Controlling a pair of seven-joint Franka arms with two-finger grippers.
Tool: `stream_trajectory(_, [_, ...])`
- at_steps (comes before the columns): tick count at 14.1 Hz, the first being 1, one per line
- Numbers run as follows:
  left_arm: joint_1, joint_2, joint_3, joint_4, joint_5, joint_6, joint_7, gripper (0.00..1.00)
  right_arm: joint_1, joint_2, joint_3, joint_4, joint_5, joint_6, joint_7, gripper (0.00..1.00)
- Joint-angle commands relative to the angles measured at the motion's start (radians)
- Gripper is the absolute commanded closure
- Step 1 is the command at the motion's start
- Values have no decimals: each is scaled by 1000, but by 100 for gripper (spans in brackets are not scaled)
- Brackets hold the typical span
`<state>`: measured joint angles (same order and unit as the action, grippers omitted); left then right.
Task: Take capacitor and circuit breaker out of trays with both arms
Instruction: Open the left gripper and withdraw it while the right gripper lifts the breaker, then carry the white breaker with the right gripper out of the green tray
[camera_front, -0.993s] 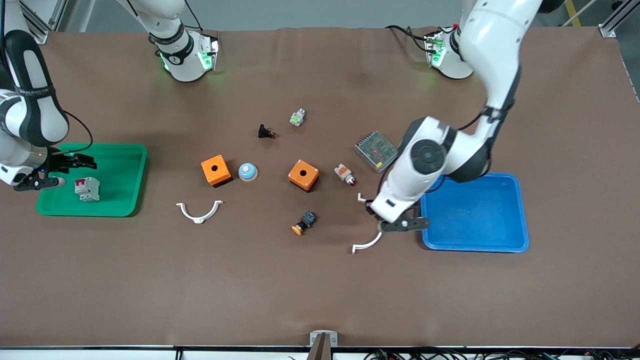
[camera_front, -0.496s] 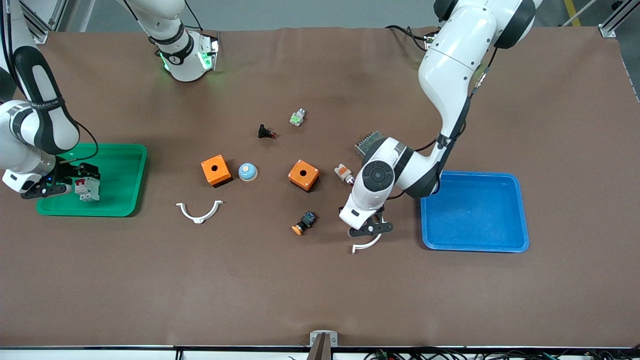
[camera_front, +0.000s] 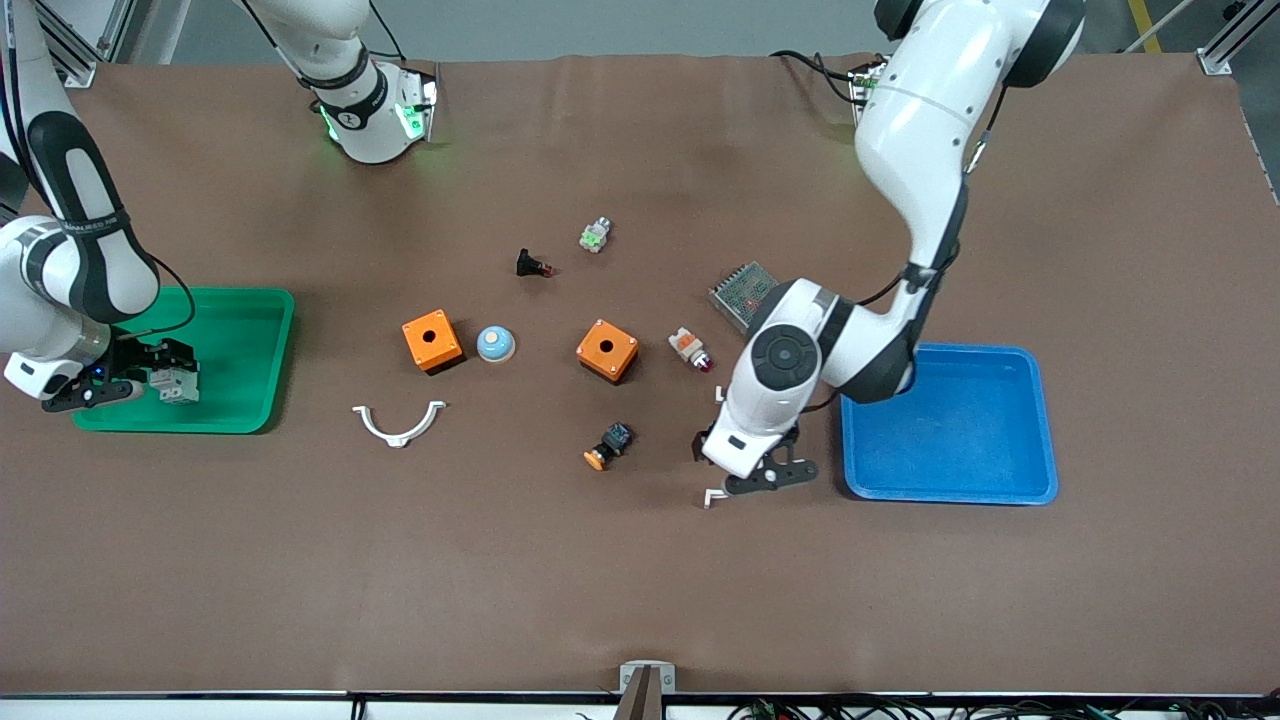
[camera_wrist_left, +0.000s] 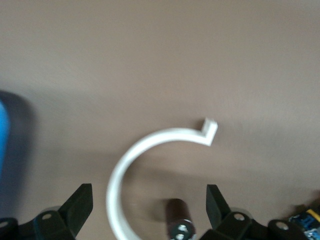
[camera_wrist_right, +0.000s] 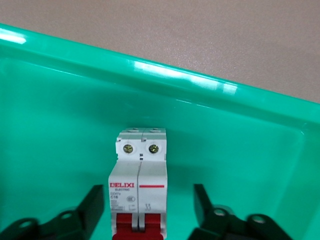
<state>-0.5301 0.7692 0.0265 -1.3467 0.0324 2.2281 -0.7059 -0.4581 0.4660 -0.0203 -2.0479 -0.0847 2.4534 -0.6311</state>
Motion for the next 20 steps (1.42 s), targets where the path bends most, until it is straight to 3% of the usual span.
stream_trajectory(1, [66, -161, 27, -35, 20, -100, 77, 0, -14, 13, 13, 18, -15, -2, -13, 41])
stream_trajectory(4, [162, -276, 30, -34, 21, -206, 210, 0, -8, 13, 14, 34, -15, -10, -15, 67])
stream_trajectory(7, [254, -388, 29, -34, 21, -342, 378, 0, -4, 3, 16, 44, -15, -16, -18, 73])
stream_trajectory(9, [312, -468, 27, -35, 20, -427, 517, 0, 7, -29, 17, 75, -15, -75, -15, 73])
stream_trajectory(12, [396, -557, 20, -38, 1, -548, 676, 0, 82, -133, 19, 176, -9, -358, 26, 73])
stream_trajectory(16, [465, -665, -19, -118, -48, -613, 694, 0, 274, -191, 20, 346, -3, -727, 357, 70])
stream_trajectory(20, [574, -734, -155, -207, -40, -620, 655, 0, 510, -199, 19, 370, 104, -768, 667, 70])
